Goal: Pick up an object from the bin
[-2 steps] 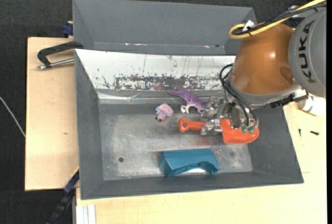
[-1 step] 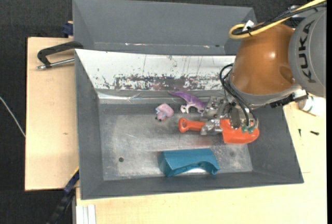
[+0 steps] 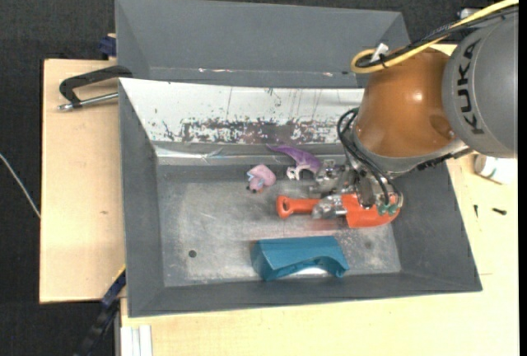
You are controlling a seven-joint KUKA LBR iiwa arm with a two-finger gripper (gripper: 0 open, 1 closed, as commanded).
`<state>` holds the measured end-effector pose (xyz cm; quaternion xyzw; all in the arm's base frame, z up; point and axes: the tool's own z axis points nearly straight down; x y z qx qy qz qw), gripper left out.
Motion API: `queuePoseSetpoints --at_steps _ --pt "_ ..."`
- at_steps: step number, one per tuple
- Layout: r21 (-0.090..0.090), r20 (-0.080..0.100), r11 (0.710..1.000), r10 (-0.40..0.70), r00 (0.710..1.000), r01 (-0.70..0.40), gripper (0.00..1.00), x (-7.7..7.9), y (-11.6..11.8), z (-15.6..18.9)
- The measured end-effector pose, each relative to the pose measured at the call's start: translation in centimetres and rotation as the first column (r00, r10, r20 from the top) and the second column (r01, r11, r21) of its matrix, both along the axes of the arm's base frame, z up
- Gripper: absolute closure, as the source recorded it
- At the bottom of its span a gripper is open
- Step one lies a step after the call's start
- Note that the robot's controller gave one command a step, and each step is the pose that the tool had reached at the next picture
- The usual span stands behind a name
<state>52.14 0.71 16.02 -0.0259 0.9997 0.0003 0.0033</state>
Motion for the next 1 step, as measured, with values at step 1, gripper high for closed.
queuePoseSetpoints --at_steps 1 --pt "-0.012 0.054 0.957 0.29 0.956 -0.29 0.0 1.2 -1.1 -7.91"
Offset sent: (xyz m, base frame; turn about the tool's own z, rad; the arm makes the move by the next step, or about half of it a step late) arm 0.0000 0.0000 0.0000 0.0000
